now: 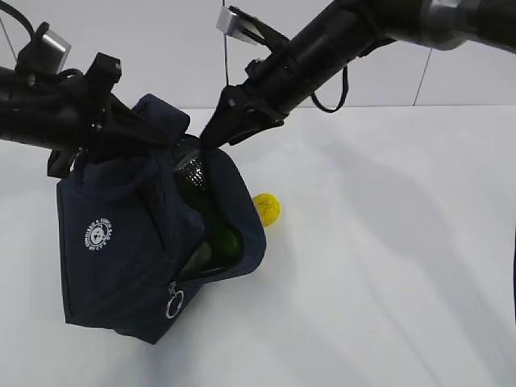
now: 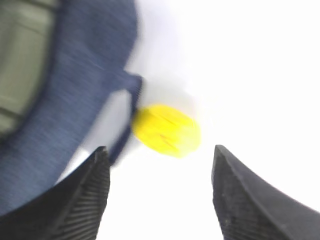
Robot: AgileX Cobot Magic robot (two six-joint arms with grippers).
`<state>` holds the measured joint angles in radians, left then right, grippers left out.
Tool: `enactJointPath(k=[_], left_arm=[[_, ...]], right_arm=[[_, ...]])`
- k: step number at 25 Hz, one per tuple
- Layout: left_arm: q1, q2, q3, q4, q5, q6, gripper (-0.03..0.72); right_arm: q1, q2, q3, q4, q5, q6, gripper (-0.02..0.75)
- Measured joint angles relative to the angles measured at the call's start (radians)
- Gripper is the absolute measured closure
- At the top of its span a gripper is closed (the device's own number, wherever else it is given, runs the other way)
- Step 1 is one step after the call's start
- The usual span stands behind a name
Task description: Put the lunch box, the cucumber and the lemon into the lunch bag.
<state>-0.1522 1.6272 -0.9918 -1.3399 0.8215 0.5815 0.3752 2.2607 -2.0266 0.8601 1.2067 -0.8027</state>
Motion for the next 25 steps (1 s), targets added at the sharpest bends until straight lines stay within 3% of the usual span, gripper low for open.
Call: enactJointPath(k=[4, 9, 17, 25], left_arm=[[0.000, 0.000, 0.000, 0.000, 0.000, 0.000, 0.694], [0.000, 0.000, 0.000, 0.000, 0.000, 0.000, 0.694], [0.000, 0.000, 0.000, 0.002, 0.000, 0.000, 0.694], [0.047, 0.000, 0.000, 0.091, 0.028, 0.000, 0.694]], right_arm=[[-0.022, -0.021, -0.016, -0.234, 0.011, 0.022, 0.253], [-0.040, -0.024, -0.016, -0.389, 0.015, 0.038, 0.253], [-0.040, -0.024, -0.016, -0.449, 0.017, -0.071, 0.253], [-0.040, -0.010, -0.016, -0.449, 0.017, -0.176, 0.253]])
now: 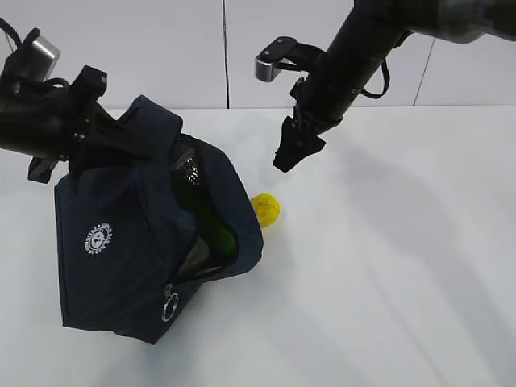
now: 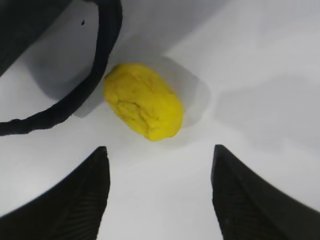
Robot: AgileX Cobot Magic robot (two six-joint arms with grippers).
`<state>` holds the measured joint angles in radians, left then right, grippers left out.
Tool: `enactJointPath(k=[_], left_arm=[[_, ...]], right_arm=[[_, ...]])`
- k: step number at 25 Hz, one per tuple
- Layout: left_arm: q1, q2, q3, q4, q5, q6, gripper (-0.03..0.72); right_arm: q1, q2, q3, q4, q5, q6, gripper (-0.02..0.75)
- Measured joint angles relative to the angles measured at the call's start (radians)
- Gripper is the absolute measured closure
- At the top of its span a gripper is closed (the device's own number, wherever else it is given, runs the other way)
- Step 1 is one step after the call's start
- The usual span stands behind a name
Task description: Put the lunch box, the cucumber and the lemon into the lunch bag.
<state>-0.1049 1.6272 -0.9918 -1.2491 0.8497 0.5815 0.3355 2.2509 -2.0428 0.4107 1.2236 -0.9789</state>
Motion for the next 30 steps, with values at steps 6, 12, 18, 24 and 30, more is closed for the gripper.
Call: enactJointPath(k=[6, 12, 18, 24, 30], left_arm=[[0.072, 0.000, -0.001, 0.049, 0.046, 0.000, 0.694], [0.118, 0.000, -0.001, 0.072, 0.052, 0.000, 0.694], [0.125, 0.000, -0.001, 0.084, 0.059, 0.000, 0.693], [0.125, 0.000, -0.001, 0.086, 0.069, 0.000, 0.694], [0.125, 0.000, -0.001, 0.086, 0.075, 0.000, 0.694]], right_arm=[[0.000, 0.054, 0.000, 0.000, 0.000, -0.131, 0.253], [0.000, 0.056, 0.000, 0.056, 0.000, -0.324, 0.253], [0.002, 0.062, 0.000, 0.099, 0.000, -0.431, 0.253], [0.025, 0.131, -0.002, 0.086, -0.002, -0.441, 0.253], [0.050, 0.142, -0.002, 0.075, -0.002, -0.508, 0.253]])
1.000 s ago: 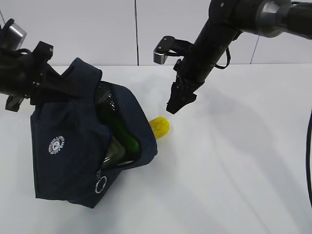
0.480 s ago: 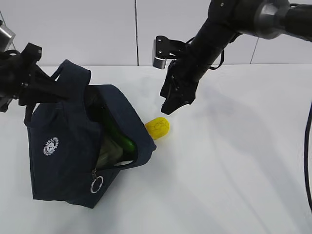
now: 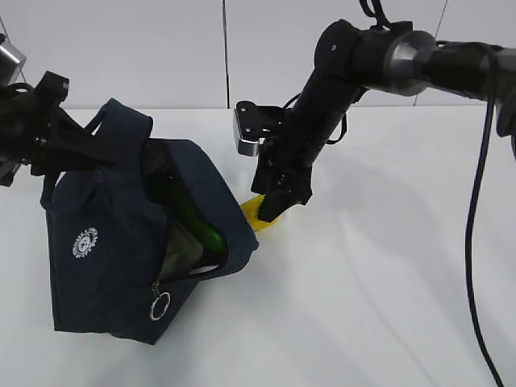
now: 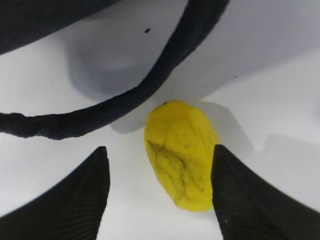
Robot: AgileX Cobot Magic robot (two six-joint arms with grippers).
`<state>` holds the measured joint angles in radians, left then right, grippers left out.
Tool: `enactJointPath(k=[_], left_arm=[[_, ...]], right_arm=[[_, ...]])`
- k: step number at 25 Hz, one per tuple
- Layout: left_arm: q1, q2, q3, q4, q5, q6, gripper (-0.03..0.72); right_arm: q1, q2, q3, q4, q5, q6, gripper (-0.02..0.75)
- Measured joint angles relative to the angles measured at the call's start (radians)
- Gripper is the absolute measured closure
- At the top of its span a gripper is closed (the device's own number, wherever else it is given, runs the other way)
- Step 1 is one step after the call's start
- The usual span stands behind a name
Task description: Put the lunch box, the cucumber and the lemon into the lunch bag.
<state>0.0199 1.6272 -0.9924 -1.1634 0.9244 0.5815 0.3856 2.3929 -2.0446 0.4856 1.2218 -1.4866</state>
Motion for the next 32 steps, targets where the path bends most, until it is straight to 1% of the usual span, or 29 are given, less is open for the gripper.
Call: enactJointPath(k=[7, 11, 12, 16, 18, 24, 32], left_arm=[[0.000, 0.000, 0.000, 0.001, 0.000, 0.000, 0.694], [0.000, 0.000, 0.000, 0.002, 0.002, 0.000, 0.694], [0.000, 0.000, 0.000, 0.002, 0.002, 0.000, 0.693], [0.000, 0.000, 0.000, 0.002, 0.002, 0.000, 0.693], [0.000, 0.000, 0.000, 0.002, 0.002, 0.000, 0.694], [0.000, 0.000, 0.000, 0.002, 0.002, 0.000, 0.694], [0.000, 0.000, 0.000, 0.002, 0.002, 0.000, 0.694]], right_arm=[[0.006, 0.005, 0.000, -0.071, 0.000, -0.037, 0.253], [0.006, 0.008, 0.000, -0.076, -0.002, -0.049, 0.250], [0.007, 0.008, 0.000, -0.076, -0.004, -0.049, 0.242], [0.007, 0.010, 0.000, -0.076, -0.019, -0.051, 0.164], [0.007, 0.014, 0.000, -0.066, -0.036, -0.051, 0.141], [0.007, 0.015, 0.000, -0.045, -0.078, -0.053, 0.138], [0.007, 0.028, 0.000, -0.036, -0.085, -0.060, 0.139]])
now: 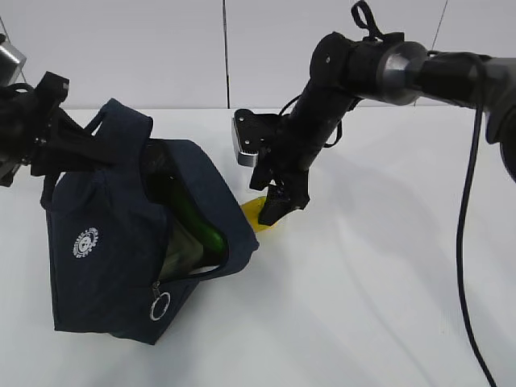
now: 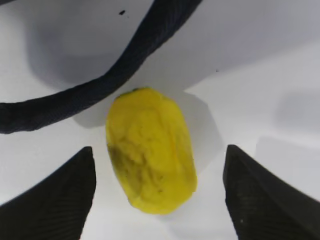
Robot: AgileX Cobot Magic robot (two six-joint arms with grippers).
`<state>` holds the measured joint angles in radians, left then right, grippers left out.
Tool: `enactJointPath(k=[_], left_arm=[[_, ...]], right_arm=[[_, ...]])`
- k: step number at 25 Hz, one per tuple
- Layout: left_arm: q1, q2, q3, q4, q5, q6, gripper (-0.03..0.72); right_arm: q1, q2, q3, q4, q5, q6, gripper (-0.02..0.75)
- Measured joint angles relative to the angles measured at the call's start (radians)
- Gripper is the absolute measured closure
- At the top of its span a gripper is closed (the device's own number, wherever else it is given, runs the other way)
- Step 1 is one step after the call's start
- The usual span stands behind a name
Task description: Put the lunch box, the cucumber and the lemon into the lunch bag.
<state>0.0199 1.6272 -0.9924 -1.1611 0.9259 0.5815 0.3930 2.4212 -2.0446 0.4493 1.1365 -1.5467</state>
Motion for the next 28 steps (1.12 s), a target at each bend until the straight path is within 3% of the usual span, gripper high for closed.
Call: enactJointPath(k=[28], left_arm=[[0.000, 0.000, 0.000, 0.001, 0.000, 0.000, 0.694]], right_arm=[[0.000, 0.032, 0.000, 0.043, -0.005, -0.044, 0.176]])
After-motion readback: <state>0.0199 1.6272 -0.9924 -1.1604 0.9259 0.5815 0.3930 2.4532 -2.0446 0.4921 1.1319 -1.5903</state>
